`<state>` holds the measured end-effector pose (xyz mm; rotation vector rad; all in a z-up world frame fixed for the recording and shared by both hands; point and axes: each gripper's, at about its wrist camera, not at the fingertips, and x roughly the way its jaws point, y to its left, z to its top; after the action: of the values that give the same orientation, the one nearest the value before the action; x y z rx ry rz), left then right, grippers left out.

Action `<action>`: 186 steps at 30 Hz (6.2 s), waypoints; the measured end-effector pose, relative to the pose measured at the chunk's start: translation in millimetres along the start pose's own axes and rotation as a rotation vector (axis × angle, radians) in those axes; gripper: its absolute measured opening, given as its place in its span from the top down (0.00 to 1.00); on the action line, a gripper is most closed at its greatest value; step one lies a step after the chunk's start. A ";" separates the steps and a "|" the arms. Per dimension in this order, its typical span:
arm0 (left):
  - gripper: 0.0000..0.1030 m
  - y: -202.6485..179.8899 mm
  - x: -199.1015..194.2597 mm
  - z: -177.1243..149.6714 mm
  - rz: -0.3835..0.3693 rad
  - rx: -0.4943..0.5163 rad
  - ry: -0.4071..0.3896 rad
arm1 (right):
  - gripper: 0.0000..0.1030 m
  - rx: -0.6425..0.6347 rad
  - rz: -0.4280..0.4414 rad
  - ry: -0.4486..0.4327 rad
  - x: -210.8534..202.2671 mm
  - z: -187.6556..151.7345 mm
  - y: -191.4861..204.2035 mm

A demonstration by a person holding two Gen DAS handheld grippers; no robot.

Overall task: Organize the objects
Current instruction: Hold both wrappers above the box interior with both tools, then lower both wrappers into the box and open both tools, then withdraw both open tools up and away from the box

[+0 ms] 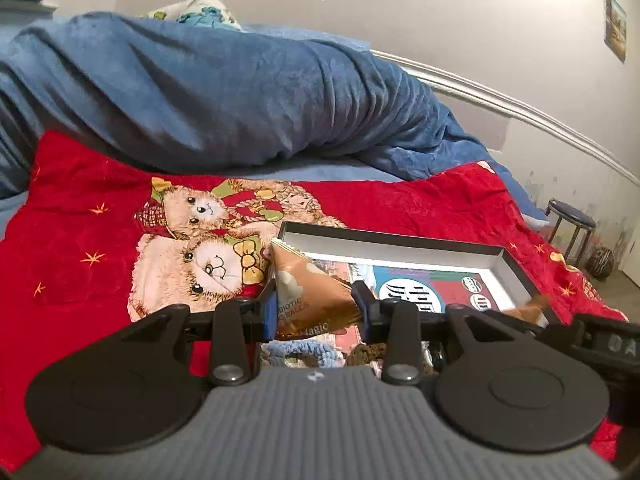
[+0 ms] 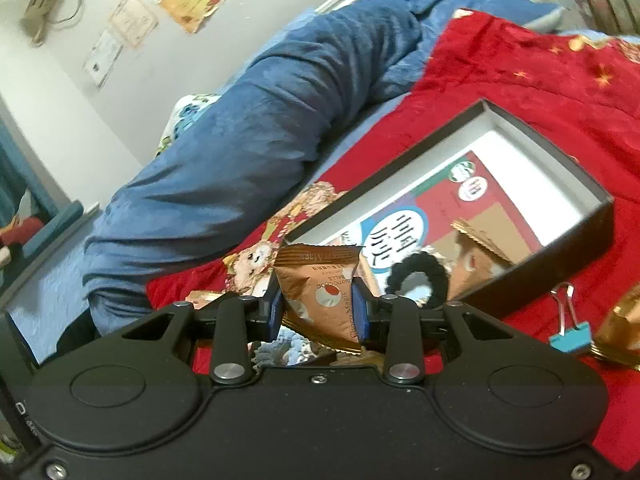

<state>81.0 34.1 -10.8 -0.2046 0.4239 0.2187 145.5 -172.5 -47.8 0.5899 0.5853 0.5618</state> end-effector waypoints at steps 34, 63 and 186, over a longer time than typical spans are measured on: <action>0.59 -62.2 13.1 19.8 0.023 0.115 -0.155 | 0.67 0.063 0.028 -0.214 14.1 60.2 -19.3; 0.58 -36.7 20.7 11.8 0.043 0.095 -0.132 | 0.68 0.198 0.046 -0.191 31.9 45.1 -48.8; 0.08 -82.6 -66.0 -46.9 -0.268 0.320 0.018 | 0.05 -0.178 -0.519 0.057 -140.2 30.7 -29.1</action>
<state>25.1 -67.2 -12.0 0.0518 0.4386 -0.1147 76.6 -291.7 1.9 0.2361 0.7033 0.1371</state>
